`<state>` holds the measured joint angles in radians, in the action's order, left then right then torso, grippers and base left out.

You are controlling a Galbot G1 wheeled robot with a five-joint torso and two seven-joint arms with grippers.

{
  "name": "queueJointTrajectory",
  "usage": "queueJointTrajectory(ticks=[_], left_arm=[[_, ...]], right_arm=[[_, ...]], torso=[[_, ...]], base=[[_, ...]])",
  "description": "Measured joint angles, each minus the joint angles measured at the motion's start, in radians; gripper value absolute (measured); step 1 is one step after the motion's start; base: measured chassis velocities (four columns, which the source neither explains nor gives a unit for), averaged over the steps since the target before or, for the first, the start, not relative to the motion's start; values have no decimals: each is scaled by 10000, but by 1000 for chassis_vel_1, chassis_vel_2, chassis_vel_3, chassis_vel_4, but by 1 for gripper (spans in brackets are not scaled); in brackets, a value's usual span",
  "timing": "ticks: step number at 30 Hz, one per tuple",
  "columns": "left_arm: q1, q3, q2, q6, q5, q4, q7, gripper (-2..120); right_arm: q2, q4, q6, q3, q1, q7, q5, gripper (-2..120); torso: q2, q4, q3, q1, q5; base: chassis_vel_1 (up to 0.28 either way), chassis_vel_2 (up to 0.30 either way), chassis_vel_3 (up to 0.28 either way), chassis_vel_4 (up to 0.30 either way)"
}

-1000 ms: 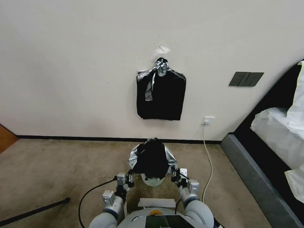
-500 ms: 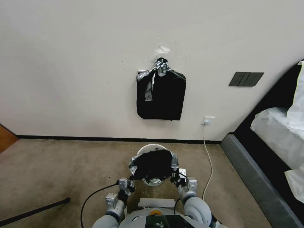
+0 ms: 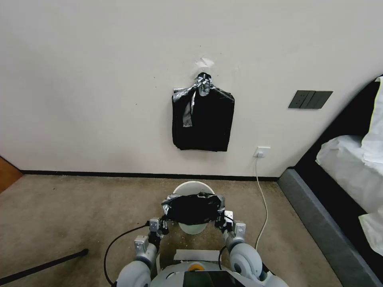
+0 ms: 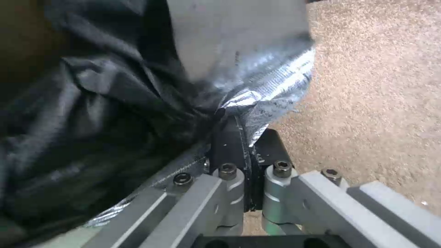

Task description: Place a trash bag onto the trash bin.

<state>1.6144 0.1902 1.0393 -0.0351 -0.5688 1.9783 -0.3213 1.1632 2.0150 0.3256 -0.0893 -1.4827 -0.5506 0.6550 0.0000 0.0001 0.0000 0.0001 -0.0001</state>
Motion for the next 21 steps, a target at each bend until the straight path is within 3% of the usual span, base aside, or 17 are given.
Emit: queueJointTrajectory(ticks=[4,7,16,17,21], left_arm=[[-8,120,-1,108,-145,17,29,0],[128,235,-60,133,-169,195,28,7],[1204,922,-257,152,251,765,304,41],[1204,922,-257,152,251,765,304,41],[1720,1228,-301,427,606,1038,564,59]], right_arm=[[-58,42,-138,-9,-92,40,-37,2],[-104,163,-183,-45,-225,46,-113,13],[-448,901,-270,-260,-1169,16,-601,51],[-448,901,-270,-260,-1169,16,-601,51],[-594,1339,-393,-371,-1690,34,-919,66]], torso=[[0,-1,0,0,0],[0,-1,0,0,1],[0,0,0,0,1],[0,0,0,0,1],[0,0,-1,-1,1]], base=[[0,0,0,0],[0,0,0,0],[0,0,0,0],[0,0,0,0],[0,0,0,0]])
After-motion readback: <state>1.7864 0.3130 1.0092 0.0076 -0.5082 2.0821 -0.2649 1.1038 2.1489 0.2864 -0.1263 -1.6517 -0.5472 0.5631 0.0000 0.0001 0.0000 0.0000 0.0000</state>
